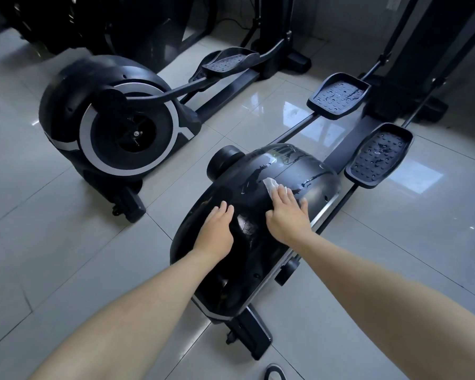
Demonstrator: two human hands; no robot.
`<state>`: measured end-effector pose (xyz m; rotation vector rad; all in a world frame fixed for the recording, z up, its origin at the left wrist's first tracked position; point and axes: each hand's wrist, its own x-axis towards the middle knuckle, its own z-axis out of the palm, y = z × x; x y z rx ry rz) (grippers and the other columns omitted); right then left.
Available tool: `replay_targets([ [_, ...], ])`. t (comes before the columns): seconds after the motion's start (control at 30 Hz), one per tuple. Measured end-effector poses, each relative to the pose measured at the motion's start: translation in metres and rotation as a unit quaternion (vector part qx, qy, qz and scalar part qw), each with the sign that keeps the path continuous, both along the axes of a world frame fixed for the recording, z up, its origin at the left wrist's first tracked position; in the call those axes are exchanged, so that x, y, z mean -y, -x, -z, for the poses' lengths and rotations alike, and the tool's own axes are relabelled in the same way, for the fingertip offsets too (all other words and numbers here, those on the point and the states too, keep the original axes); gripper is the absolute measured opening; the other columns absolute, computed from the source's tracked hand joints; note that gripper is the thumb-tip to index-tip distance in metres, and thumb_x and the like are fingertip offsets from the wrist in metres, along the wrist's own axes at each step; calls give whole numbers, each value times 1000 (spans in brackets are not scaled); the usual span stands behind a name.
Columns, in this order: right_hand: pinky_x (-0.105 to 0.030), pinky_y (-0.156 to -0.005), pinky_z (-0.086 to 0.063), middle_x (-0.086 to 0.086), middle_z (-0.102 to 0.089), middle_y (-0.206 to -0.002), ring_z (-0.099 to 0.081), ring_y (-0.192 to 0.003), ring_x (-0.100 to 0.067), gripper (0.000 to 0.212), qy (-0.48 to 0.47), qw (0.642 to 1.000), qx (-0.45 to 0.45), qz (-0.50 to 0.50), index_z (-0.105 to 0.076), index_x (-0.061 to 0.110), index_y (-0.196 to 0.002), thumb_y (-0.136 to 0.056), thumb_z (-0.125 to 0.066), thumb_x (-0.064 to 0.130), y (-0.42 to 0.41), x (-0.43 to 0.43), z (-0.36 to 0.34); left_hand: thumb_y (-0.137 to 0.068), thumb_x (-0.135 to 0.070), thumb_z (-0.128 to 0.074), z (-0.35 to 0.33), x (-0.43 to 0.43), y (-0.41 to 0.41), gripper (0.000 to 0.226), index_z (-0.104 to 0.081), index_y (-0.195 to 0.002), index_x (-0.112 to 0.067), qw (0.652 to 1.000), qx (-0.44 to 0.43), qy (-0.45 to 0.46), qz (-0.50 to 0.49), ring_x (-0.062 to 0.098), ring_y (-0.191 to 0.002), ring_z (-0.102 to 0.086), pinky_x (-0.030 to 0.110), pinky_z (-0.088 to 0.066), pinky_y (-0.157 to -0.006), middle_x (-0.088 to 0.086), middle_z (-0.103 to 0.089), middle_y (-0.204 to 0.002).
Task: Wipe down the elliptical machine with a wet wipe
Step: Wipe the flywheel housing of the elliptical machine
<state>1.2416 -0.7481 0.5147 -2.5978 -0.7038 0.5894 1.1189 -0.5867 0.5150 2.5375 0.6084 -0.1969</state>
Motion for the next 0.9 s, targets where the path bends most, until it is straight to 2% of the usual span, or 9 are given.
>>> replay_targets([
  [0.1, -51, -124, 9, 5, 2, -171, 7, -157, -16, 77, -32, 998, 23, -57, 8, 30, -162, -99, -36, 22, 26, -17, 2, -96, 12, -34, 1, -4, 3, 71, -27, -161, -17, 1000, 6, -2, 6, 18, -157, -11, 24, -18, -122, -1, -16, -170],
  [0.27, -50, -122, 16, 6, 14, -170, 17, -156, -13, 69, 44, 980, 68, -183, 8, 25, -163, -104, -28, 29, 15, -20, 5, -97, 12, -35, -6, -21, 3, 70, -34, -159, -21, 999, -8, 26, 20, 10, -155, -15, 16, -15, -120, -7, -21, -168],
  [0.37, -54, -124, 10, 5, 7, -171, 9, -157, -13, 67, 44, 992, 28, -113, 3, 26, -163, -104, -28, 27, -11, -24, -3, -96, 13, -33, -8, -27, 4, 72, -35, -158, -23, 999, -9, 38, 28, 7, -155, -15, 8, -10, -114, -11, -21, -168],
  [0.47, -55, -124, 6, 0, 1, -171, 4, -158, -17, 65, 27, 999, 10, -43, -2, 21, -163, -104, -27, 27, -16, -42, -7, -96, 13, -33, -9, -33, 5, 70, -39, -157, -22, 997, -14, 58, 39, 7, -153, -20, 14, -14, -120, -13, -24, -166],
  [0.57, -53, -124, 9, 1, 3, -172, 8, -157, -18, 68, 11, 994, 30, -103, 2, 23, -163, -104, -29, 26, 12, -59, -5, -96, 11, -35, -13, -48, 4, 64, -49, -151, -19, 994, -16, 98, 43, 9, -147, -34, 24, -27, -122, -12, -33, -163],
  [0.63, -53, -124, 10, 2, 8, -171, 13, -157, -17, 66, 32, 985, 51, -162, 3, 20, -164, -106, -28, 28, 27, -65, 0, -97, 9, -36, -13, -58, 2, 60, -49, -150, -15, 995, -9, 88, 44, 12, -149, -34, 24, -26, -122, -4, -37, -162],
  [0.73, -54, -124, 12, 5, 11, -171, 15, -156, -14, 65, 52, 979, 74, -182, 3, 23, -164, -107, -27, 29, 20, -70, 2, -98, 8, -35, -8, -71, -2, 63, -38, -157, -14, 998, -26, 48, 8, 18, -152, -27, 29, -23, -124, 4, -27, -167],
  [0.83, -55, -125, 9, 5, 3, -171, 7, -157, -13, 64, 43, 993, 53, -97, 2, 29, -163, -105, -27, 29, -1, -79, 0, -95, 9, -34, -8, -74, -7, 72, -25, -162, -17, 995, -70, 75, -8, 23, -151, -32, 34, -26, -123, 7, -16, -170],
  [0.9, -54, -125, 5, 4, -2, -172, 2, -158, -15, 65, 34, 998, 44, -16, 0, 28, -163, -104, -28, 28, -7, -87, 0, -94, 8, -35, -9, -77, -12, 74, -24, -162, -18, 995, -76, 70, -2, 26, -147, -37, 35, -29, -121, 8, -19, -169],
])
